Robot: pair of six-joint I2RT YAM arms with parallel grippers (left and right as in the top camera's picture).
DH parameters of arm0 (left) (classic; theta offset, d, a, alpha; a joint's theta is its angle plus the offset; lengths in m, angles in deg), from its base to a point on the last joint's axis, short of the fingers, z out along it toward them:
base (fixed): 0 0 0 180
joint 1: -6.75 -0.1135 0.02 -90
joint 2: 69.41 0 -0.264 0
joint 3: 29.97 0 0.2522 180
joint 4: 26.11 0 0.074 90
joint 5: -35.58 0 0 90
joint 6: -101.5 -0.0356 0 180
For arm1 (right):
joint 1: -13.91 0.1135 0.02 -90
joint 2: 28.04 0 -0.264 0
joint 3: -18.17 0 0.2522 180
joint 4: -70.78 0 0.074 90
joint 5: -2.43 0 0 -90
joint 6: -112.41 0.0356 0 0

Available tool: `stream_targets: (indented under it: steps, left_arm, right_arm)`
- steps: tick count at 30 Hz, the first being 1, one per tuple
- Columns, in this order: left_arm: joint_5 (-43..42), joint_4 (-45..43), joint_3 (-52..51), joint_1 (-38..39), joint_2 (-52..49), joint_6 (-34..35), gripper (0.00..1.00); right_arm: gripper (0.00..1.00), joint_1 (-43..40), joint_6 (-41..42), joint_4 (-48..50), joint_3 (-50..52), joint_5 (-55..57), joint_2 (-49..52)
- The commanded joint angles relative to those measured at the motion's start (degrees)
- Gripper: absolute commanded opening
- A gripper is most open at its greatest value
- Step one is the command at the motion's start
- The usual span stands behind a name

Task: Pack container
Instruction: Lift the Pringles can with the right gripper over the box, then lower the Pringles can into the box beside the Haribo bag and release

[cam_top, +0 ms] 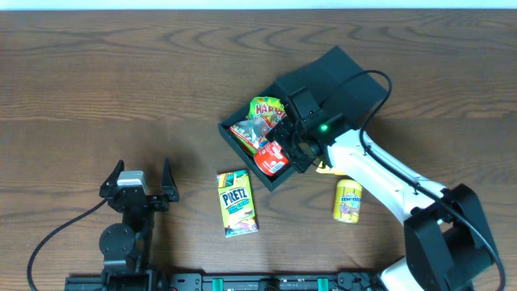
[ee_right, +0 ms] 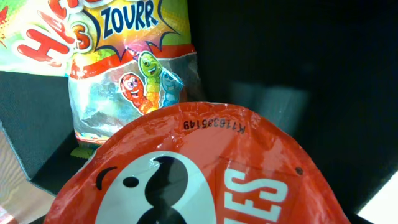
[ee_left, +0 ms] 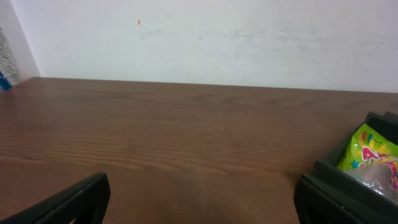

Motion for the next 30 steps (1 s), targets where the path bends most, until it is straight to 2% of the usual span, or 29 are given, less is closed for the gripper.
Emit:
stream_targets:
  steps: [1,11,15,17,19,21,23,24,26,30]
  left_arm:
    - [-0.02,3.21,-0.52,-0.28,0.35,0.24,0.95]
    - [-0.02,3.21,-0.52,-0.28,0.35,0.24,0.95]
    - [-0.02,3.23,-0.52,-0.28,0.35,0.24,0.95]
    - [-0.02,3.21,-0.52,-0.28,0.35,0.24,0.95]
    - [-0.02,3.21,-0.52,-0.28,0.35,0.24,0.95]
    - [-0.02,3.21,-0.52,-0.28,0.35,0.24,0.95]
    - [-0.02,3.21,-0.52,-0.28,0.35,0.24,0.95]
    - [-0.02,3.21,-0.52,-0.28,0.35,0.24,0.95]
    - [-0.02,3.23,-0.52,-0.28,0.35,0.24,0.95]
    - [-0.02,3.21,-0.52,-0.28,0.35,0.24,0.95]
  right_arm:
    - [0.71,0.72,0.35,0.02,-1.40,0.76,-0.13]
    - [0.80,1.03,0.31,1.33,-1.40,0.74,-0.13]
    - [0.79,1.05,0.22,1.73,-1.40,0.02,-0.13]
    - [0.72,1.05,0.24,1.73,-1.40,-0.22,-0.13]
    - [0.59,1.05,0.24,1.75,-1.40,-0.22,-0.13]
    - [0.59,1.03,0.24,1.77,-1.40,-0.11,-0.13]
    - [0.65,1.03,0.09,1.77,-1.40,-0.09,-0.13]
    - [0.65,1.03,0.09,1.79,-1.40,-0.09,-0.13]
    - [0.57,1.03,0.09,1.79,-1.40,-0.11,-0.13]
    - [0.57,1.03,0.09,3.30,-1.44,-2.49,-0.13]
